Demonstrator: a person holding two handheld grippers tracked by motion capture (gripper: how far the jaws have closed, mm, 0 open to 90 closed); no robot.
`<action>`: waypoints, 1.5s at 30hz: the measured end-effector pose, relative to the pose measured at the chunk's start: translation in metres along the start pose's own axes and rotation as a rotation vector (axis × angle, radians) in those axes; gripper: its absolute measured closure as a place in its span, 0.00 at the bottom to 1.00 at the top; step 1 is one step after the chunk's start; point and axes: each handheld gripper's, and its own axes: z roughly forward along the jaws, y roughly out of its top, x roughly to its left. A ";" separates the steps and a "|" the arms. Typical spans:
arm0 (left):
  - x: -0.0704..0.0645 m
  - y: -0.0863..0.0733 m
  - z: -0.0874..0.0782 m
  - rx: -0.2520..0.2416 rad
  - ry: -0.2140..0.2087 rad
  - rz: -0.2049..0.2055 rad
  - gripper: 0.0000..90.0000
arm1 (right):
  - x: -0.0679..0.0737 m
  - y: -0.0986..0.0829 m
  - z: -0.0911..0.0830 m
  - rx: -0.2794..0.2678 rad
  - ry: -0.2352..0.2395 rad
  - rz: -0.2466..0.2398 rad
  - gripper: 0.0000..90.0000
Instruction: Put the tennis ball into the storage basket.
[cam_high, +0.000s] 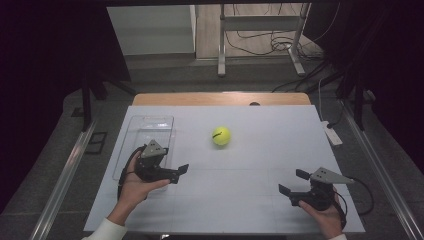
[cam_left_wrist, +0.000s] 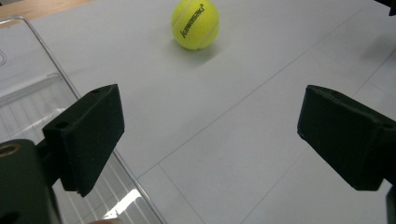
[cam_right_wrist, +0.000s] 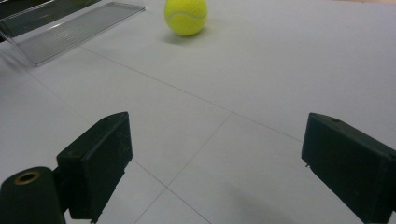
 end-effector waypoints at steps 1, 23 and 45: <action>0.000 0.001 0.000 0.001 0.001 0.001 0.09 | 0.000 0.000 0.000 0.000 0.000 0.000 0.10; -0.001 0.026 0.011 0.011 -0.017 0.027 0.10 | -0.001 0.000 0.003 0.001 0.001 0.002 0.10; -0.006 0.043 0.027 0.028 -0.035 0.052 0.10 | -0.003 0.000 0.003 0.004 0.000 0.005 0.10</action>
